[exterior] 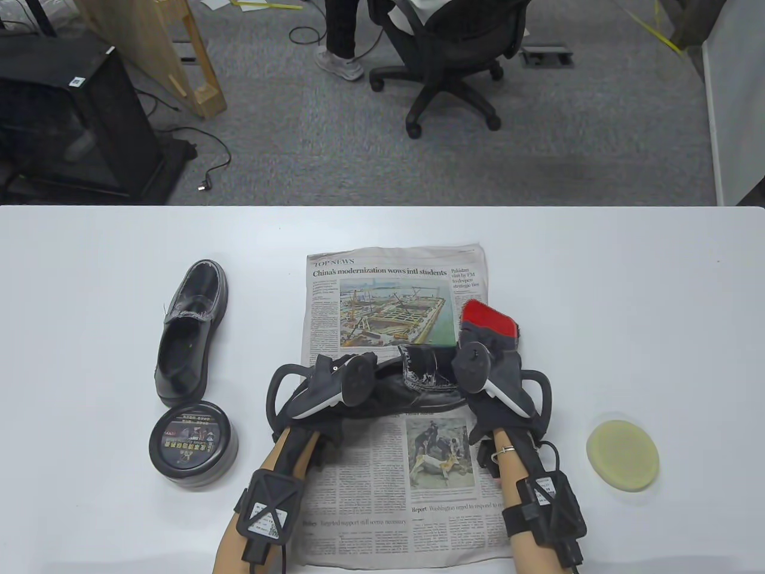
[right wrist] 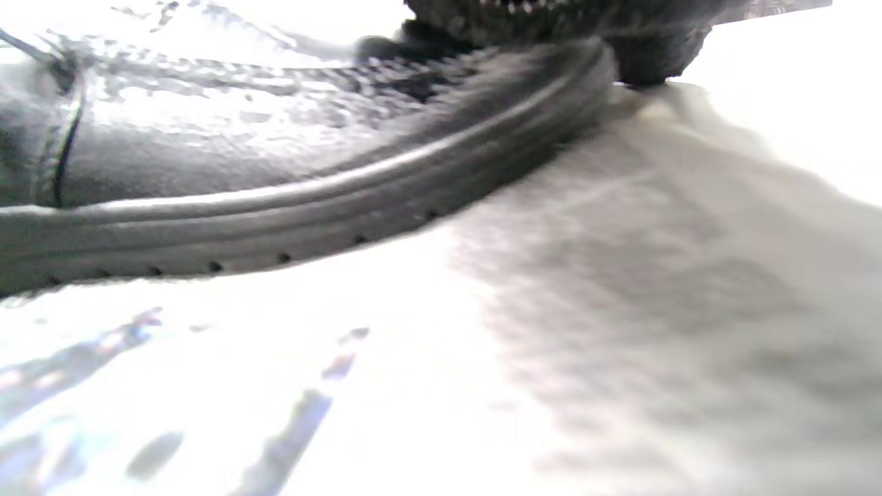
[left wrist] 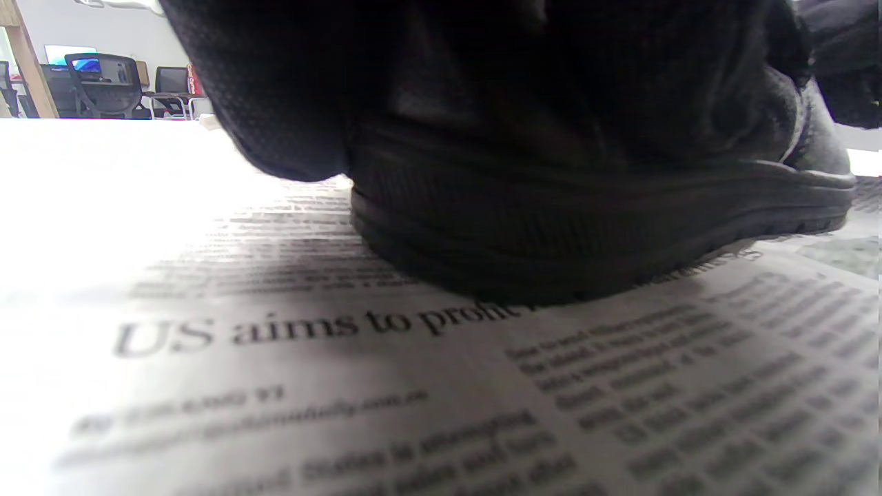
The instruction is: Dip and apply leather care cream with polishing sponge on shoes
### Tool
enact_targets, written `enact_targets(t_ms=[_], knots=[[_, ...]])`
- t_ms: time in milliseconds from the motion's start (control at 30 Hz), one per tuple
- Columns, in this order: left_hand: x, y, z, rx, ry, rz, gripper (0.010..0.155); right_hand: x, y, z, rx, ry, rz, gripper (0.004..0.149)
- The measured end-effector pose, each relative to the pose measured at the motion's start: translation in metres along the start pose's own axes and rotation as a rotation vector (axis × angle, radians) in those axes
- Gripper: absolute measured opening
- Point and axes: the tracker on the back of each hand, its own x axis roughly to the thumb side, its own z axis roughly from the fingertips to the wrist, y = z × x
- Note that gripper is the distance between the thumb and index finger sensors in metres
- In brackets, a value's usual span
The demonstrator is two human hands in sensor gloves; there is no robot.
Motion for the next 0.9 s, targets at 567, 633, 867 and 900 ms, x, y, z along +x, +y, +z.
enact_targets(t_ms=[567, 633, 867, 900], knots=[[-0.001, -0.001, -0.002, -0.015, -0.023, 0.007, 0.082, 0.08, -0.001, 0.032, -0.042, -0.396, -0.285, 0.056], [-0.002, -0.001, -0.001, -0.018, -0.025, 0.023, 0.083, 0.086, -0.003, 0.017, -0.029, -0.351, -0.251, 0.055], [-0.002, -0.002, -0.001, -0.012, -0.018, 0.009, 0.084, 0.062, -0.003, -0.022, 0.004, -0.093, -0.192, 0.057], [-0.003, -0.002, -0.001, -0.011, -0.015, 0.011, 0.084, 0.053, -0.002, -0.023, 0.009, -0.06, -0.168, 0.057]])
